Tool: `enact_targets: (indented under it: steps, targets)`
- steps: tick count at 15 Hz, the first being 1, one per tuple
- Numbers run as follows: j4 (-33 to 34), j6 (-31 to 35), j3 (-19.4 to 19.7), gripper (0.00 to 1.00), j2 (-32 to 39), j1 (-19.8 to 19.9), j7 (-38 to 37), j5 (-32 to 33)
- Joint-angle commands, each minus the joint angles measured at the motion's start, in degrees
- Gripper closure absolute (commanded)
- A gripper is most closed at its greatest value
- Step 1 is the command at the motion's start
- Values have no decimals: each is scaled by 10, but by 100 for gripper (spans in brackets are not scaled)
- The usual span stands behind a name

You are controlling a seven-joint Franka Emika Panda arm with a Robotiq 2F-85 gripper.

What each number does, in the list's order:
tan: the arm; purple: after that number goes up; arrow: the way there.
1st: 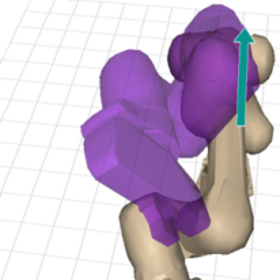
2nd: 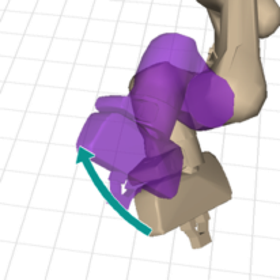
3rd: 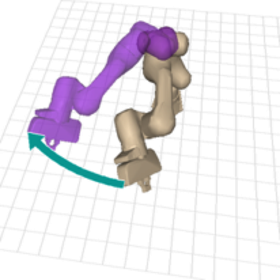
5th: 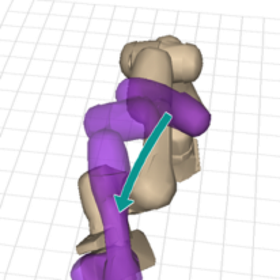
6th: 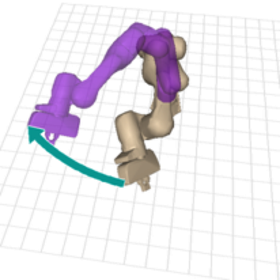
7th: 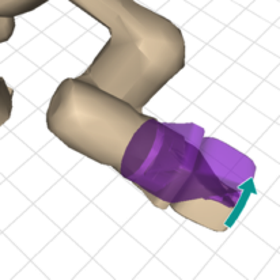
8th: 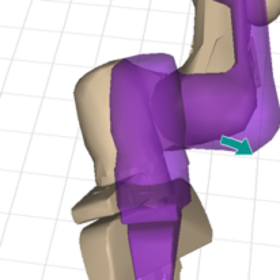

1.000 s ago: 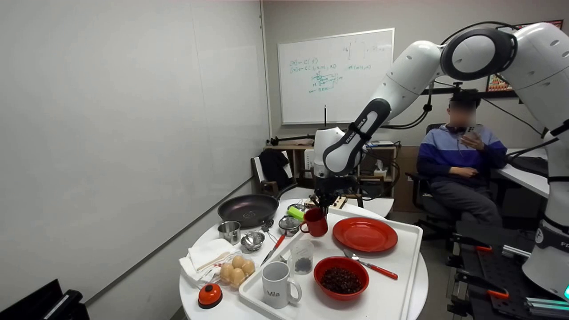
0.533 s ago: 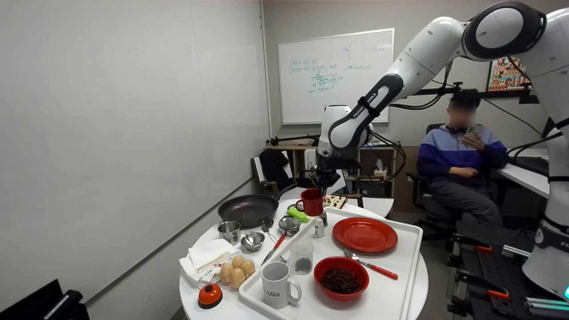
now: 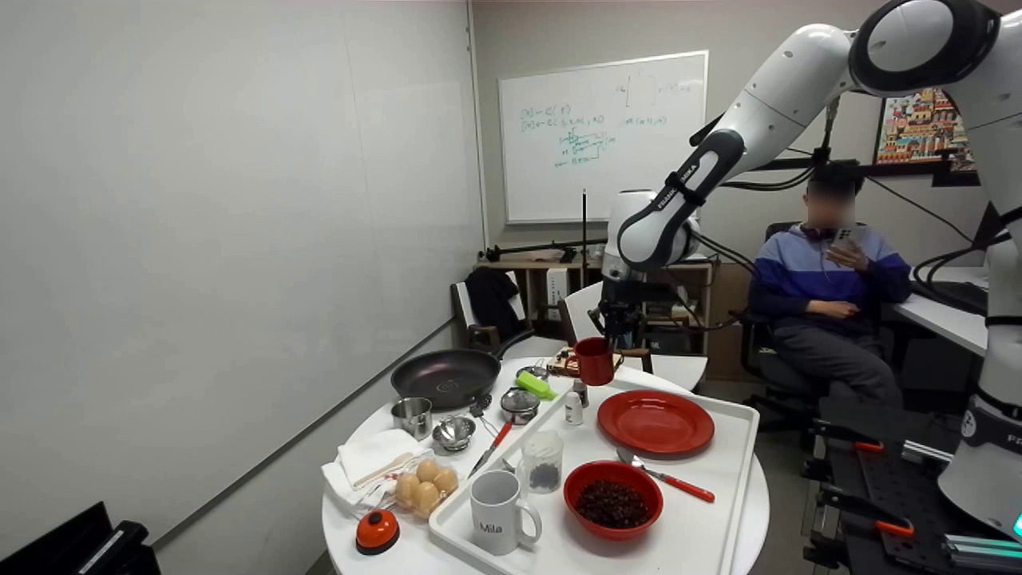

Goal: Put the orange cup on the orange plate

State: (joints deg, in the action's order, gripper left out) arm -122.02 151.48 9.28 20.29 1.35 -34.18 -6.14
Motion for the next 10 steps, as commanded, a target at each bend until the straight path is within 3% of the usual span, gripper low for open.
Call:
enact_targets:
  steps: [1,10]
  targets:
    - [-51,22,9,95,-34,9,7,-13]
    - [-131,46,33,95,-33,13,1,-4]
